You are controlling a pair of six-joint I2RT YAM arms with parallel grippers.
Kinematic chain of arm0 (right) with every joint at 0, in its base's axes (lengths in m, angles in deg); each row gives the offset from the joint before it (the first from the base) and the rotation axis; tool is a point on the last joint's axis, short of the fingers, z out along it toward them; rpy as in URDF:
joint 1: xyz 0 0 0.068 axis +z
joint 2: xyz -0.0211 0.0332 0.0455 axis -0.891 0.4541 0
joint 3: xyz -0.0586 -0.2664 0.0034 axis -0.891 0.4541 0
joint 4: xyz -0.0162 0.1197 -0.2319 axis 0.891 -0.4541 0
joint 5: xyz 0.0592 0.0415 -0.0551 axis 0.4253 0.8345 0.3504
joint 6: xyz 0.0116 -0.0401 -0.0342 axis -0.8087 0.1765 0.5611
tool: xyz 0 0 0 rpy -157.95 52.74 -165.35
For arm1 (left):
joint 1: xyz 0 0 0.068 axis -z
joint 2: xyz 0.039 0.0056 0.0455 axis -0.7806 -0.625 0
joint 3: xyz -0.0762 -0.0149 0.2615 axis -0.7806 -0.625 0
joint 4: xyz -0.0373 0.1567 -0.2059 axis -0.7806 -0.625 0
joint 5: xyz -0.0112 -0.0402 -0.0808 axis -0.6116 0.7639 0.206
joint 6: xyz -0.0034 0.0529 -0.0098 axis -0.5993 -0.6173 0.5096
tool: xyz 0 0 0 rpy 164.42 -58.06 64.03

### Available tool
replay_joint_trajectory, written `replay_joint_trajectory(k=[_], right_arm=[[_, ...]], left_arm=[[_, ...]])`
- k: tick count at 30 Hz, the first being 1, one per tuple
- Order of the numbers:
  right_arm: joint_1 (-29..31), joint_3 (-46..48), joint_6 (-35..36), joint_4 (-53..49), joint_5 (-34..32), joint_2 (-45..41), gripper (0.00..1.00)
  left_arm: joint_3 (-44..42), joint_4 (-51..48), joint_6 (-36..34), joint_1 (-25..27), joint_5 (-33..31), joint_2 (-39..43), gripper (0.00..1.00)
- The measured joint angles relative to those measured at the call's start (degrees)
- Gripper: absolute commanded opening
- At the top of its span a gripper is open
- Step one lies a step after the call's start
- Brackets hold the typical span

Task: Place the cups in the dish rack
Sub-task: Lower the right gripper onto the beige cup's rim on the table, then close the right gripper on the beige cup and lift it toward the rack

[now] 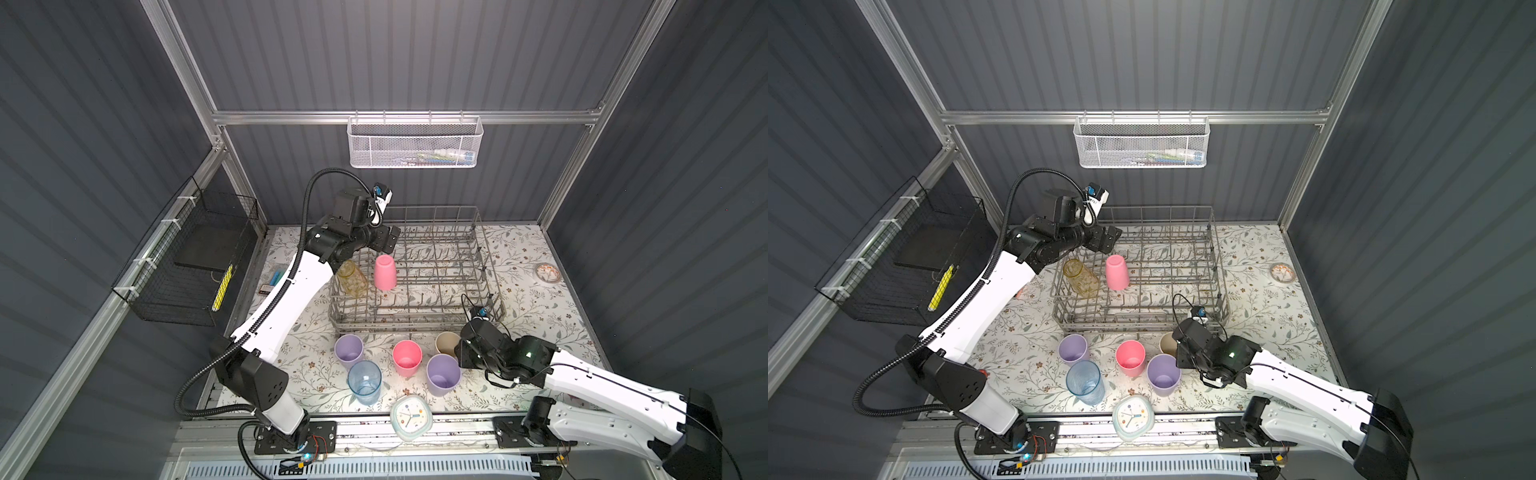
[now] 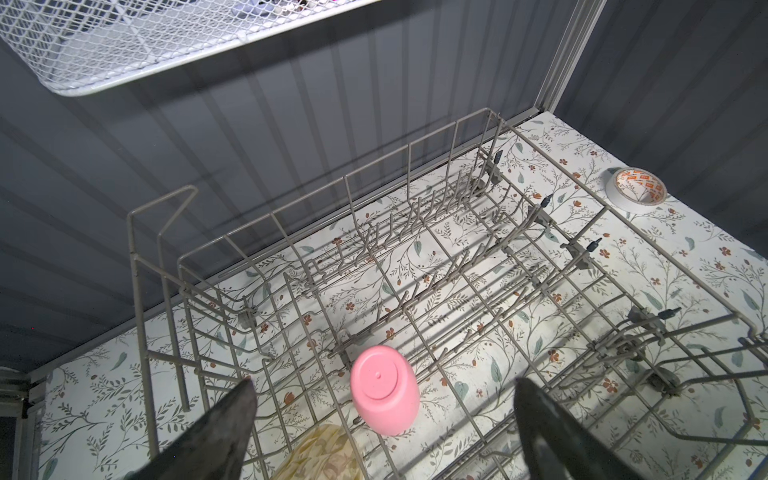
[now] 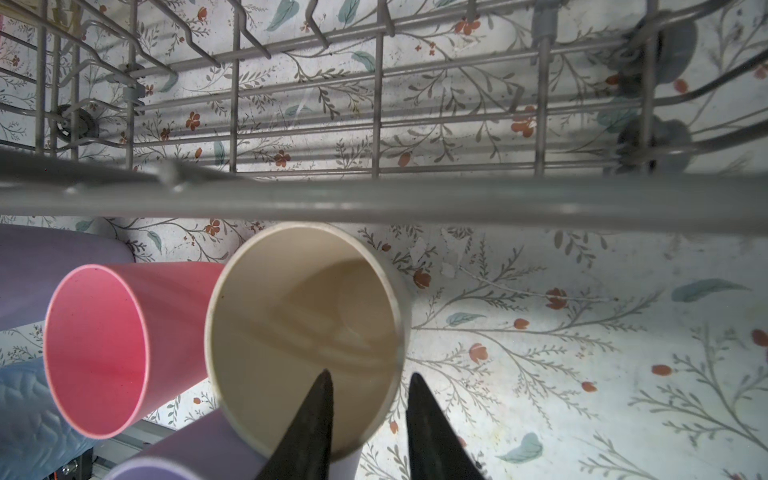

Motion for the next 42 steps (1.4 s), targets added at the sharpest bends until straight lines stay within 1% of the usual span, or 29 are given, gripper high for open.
replay_joint_trajectory(k=[3, 7, 16, 22, 24, 27, 29, 34, 38, 42], right_arm=[[0.0, 0.1, -0.4, -0.1, -0.1, -0.1, 0.28], [0.1, 0.6, -0.9, -0.2, -0.2, -0.8, 0.21], [0.2, 2.0, -1.4, -0.3, -1.3, -1.9, 0.16], [0.2, 3.8, -2.8, -0.5, -2.5, -4.7, 0.10], [0.2, 4.4, -3.2, -1.1, -3.1, -6.1, 0.09], [0.2, 5.0, -4.1, -1.5, -4.0, -8.3, 0.12], [0.2, 5.0, -4.5, -1.6, -4.5, -8.8, 0.12], [0.2, 5.0, -5.0, -2.1, -5.7, -7.6, 0.07], [0.2, 5.0, -6.3, -2.6, -7.1, -7.7, 0.06], [0.2, 5.0, -8.0, -4.3, -9.2, -9.6, 0.06]], left_arm=[[0.0, 0.1, 0.0, 0.0, 0.0, 0.0, 0.97], [-0.2, 0.5, 0.0, 0.0, 0.2, -0.1, 0.96], [-2.5, 1.4, 1.1, 0.0, 0.4, 0.0, 0.97], [-4.0, 1.4, 2.0, 0.0, 0.4, 0.2, 0.97], [-4.0, 1.5, 2.2, 0.0, 0.4, 0.3, 0.97], [-4.2, 1.2, 2.4, 0.0, 0.4, 1.1, 0.97], [-4.2, 1.2, 2.4, 0.0, 0.4, 1.4, 0.97], [-4.2, 0.6, 2.4, 0.0, 0.4, 1.6, 0.98], [-4.2, 0.3, 2.4, 0.0, 0.4, 1.6, 0.98], [-4.2, 0.2, 2.1, 0.0, 0.5, 1.0, 0.98]])
